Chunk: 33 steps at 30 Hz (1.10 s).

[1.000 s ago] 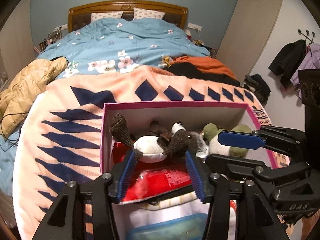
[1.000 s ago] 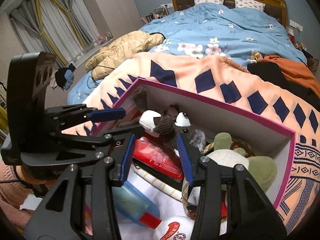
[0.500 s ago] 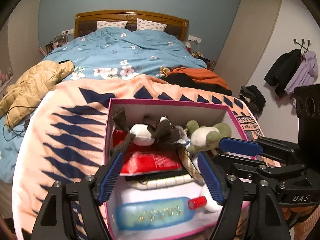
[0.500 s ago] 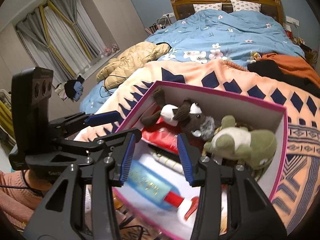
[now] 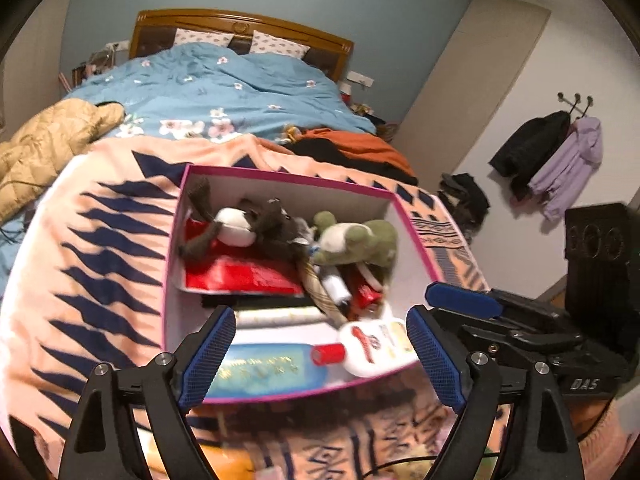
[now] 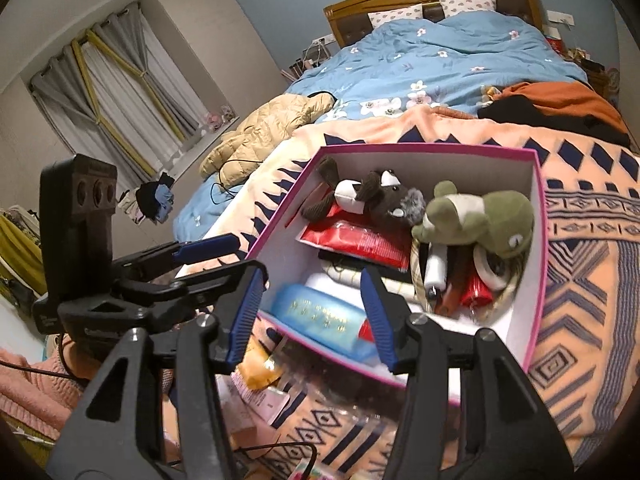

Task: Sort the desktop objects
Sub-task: 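Move the right gripper to the clear plastic bag beside the box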

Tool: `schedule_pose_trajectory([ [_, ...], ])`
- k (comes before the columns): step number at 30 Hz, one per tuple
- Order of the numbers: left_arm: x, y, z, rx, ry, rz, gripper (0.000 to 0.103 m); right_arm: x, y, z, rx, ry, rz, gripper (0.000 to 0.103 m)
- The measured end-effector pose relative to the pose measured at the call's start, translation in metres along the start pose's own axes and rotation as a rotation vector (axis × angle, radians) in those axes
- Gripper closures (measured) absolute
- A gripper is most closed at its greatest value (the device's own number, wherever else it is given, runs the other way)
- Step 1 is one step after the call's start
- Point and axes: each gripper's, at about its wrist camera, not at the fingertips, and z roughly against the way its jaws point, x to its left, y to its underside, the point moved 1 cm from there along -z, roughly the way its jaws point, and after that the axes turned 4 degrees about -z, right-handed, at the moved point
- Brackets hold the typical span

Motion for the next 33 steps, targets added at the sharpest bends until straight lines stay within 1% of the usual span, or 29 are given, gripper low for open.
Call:
schedule_pose_trajectory([
  [2, -0.003, 0.004, 0.004, 0.003, 0.038, 0.015, 0.011, -0.001, 0.006, 0.007, -0.005, 0.007, -0.017, 0.050],
  [3, -0.005, 0.006, 0.005, 0.006, 0.061, 0.022, 0.006, -0.003, 0.007, 0.009, -0.005, 0.010, -0.022, 0.050],
  [5, -0.011, 0.012, 0.009, 0.007, 0.093, 0.019, 0.000, -0.003, 0.012, 0.015, -0.006, 0.017, -0.032, 0.050],
  [6, -0.013, 0.013, 0.009, 0.011, 0.098, 0.011, 0.000, -0.004, 0.014, 0.017, -0.006, 0.020, -0.035, 0.050],
  [11, -0.023, 0.020, 0.011, 0.039, 0.065, -0.009, 0.000, -0.005, 0.022, 0.029, -0.020, 0.029, -0.050, 0.050],
  [14, -0.027, 0.022, 0.013, 0.038, 0.015, -0.025, 0.000, -0.005, 0.026, 0.036, -0.026, 0.035, -0.054, 0.050],
  [17, -0.030, 0.025, 0.015, 0.045, -0.005, -0.027, 0.000, -0.004, 0.029, 0.041, -0.032, 0.035, -0.057, 0.050],
  [23, -0.031, 0.031, 0.019, 0.062, -0.023, -0.014, 0.000, -0.002, 0.037, 0.051, -0.033, 0.038, -0.059, 0.050],
  [26, -0.027, 0.037, 0.018, 0.089, -0.031, 0.013, 0.000, 0.000, 0.044, 0.055, -0.029, 0.036, -0.058, 0.050],
  [28, -0.027, 0.041, 0.019, 0.095, -0.034, 0.014, 0.000, 0.000, 0.049, 0.058, -0.022, 0.034, -0.060, 0.050],
  [30, -0.028, 0.048, 0.020, 0.112, -0.025, 0.006, 0.000, 0.000, 0.055, 0.060, -0.016, 0.040, -0.062, 0.050],
  [32, -0.026, 0.057, 0.021, 0.125, -0.004, 0.029, 0.000, -0.003, 0.061, 0.064, -0.015, 0.051, -0.070, 0.050],
  [33, -0.025, 0.061, 0.022, 0.130, -0.007, 0.043, 0.000, -0.005, 0.064, 0.066, -0.013, 0.056, -0.075, 0.050],
])
